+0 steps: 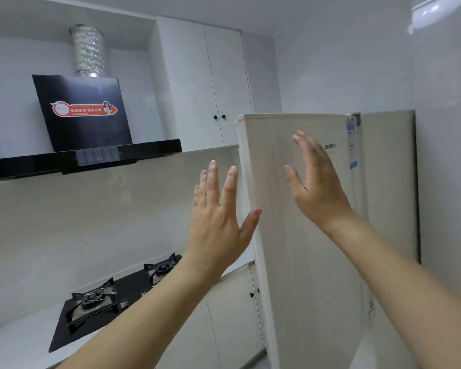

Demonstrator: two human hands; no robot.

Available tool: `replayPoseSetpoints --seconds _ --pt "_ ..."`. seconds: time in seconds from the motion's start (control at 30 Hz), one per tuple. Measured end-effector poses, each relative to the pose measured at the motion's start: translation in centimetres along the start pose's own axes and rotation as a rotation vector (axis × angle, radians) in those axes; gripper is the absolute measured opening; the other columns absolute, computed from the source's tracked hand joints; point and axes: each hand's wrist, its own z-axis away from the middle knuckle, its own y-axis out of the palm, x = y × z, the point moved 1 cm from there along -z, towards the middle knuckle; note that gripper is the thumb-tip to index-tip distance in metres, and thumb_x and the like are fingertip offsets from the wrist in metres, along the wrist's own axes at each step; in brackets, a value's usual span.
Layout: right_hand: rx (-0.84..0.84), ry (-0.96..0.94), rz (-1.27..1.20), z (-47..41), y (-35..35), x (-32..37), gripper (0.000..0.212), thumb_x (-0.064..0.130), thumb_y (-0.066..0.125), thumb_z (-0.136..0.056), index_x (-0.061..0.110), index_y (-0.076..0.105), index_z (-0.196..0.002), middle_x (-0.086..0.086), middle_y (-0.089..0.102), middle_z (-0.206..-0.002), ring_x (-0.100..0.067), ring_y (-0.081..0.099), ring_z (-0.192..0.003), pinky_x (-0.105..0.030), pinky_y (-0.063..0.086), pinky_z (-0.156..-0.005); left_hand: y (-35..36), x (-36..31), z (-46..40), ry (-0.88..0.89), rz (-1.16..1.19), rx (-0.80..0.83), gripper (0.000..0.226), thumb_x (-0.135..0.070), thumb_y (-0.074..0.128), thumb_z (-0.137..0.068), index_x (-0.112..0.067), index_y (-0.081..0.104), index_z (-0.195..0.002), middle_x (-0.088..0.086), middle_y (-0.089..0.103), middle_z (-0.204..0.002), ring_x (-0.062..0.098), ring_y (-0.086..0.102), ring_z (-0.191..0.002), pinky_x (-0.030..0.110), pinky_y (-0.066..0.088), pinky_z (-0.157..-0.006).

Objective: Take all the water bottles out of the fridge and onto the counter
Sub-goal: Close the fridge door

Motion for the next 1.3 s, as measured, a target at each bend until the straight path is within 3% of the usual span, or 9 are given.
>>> replayPoseSetpoints --seconds 0.13,0.3,0.57,0.8,1.3 --pt "0.117 0.042 0.072 0.9 -0.2 -3.3 0.061 0.033 0.044 -0.100 0.016 0.017 -0.152 -0.001 0.016 -0.159 -0.013 0.008 -0.147 -0.037 0.011 -0.121 1.8 -3.0 -0.7 0.054 -0.081 -0.003 0.080 -0.065 0.039 -0.092 -0.023 0.014 -0.155 0.019 0.000 -0.162 0.039 0.002 -0.149 0.053 0.016 -0.119" --pt "0.280 0.060 0.177 2.1 0.3 -7.6 0.075 0.059 0.025 -0.095 0.023 -0.005 -0.153 0.007 -0.013 -0.160 -0.003 -0.019 -0.144 -0.033 -0.005 -0.120 4.6 -5.5 -0.5 0.081 -0.124 0.011 0.084 -0.067 0.047 -0.087 -0.030 0.015 -0.155 0.022 -0.004 -0.161 0.044 -0.005 -0.147 0.057 0.015 -0.117" --pt "0.429 0.061 0.256 2.4 1.6 -10.3 0.074 0.060 0.019 -0.094 0.028 -0.020 -0.149 0.011 -0.031 -0.154 -0.005 -0.028 -0.141 -0.029 -0.013 -0.117 7.1 -5.6 -0.7 0.065 -0.237 0.011 0.092 -0.063 0.059 -0.082 -0.028 0.016 -0.155 0.024 -0.002 -0.160 0.050 -0.011 -0.144 0.060 0.009 -0.117" --pt "0.453 0.050 0.213 2.0 4.2 -11.7 0.074 0.069 0.009 -0.087 0.035 -0.022 -0.145 0.013 -0.031 -0.151 -0.006 -0.023 -0.142 -0.030 -0.009 -0.117 8.2 -4.0 -1.2 0.016 -0.264 0.007 0.091 -0.041 0.066 -0.080 -0.023 0.019 -0.155 0.022 -0.007 -0.160 0.050 -0.014 -0.143 0.059 0.009 -0.118" --pt "0.405 -0.055 0.360 0.6 11.1 -13.8 0.078 0.071 0.013 -0.087 0.034 -0.017 -0.148 0.011 -0.027 -0.155 -0.012 -0.022 -0.145 -0.037 -0.014 -0.118 12.6 1.4 -3.3 -0.168 -0.245 -0.041 0.091 -0.048 0.069 -0.076 -0.024 0.026 -0.153 0.022 0.001 -0.160 0.055 0.003 -0.141 0.059 0.025 -0.113"
